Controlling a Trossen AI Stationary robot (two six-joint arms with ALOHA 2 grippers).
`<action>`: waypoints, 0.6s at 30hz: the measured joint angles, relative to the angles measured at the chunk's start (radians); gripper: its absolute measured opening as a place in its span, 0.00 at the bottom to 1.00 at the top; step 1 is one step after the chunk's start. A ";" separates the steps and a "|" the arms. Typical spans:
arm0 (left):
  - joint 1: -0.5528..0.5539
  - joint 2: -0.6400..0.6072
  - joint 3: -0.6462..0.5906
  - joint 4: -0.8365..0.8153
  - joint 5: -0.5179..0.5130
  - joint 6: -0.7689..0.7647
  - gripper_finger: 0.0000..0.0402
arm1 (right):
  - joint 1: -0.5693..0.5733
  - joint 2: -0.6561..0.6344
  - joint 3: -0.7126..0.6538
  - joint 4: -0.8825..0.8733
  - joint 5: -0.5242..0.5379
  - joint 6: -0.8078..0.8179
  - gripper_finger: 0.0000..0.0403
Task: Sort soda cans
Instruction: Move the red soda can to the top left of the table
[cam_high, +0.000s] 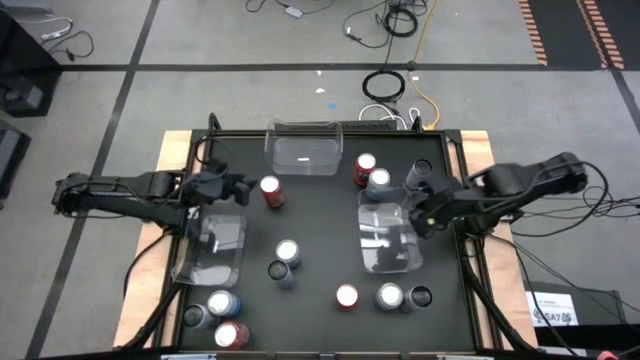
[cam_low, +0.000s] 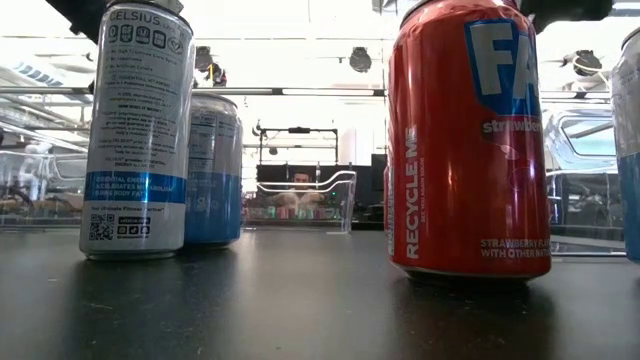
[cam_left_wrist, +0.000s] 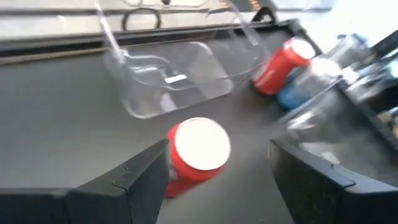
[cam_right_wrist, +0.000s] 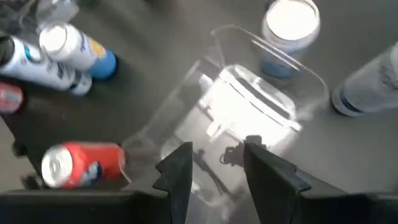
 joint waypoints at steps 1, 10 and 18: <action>0.000 0.000 0.000 0.024 0.012 -0.001 0.69 | 0.008 -0.015 0.000 -0.022 0.000 -0.009 0.34; 0.000 0.000 0.000 0.418 0.191 0.057 0.69 | 0.090 -0.112 -0.104 -0.093 0.180 -0.123 0.34; 0.000 0.109 0.176 0.426 0.251 0.270 0.69 | 0.117 -0.271 -0.348 0.106 0.229 -0.093 0.34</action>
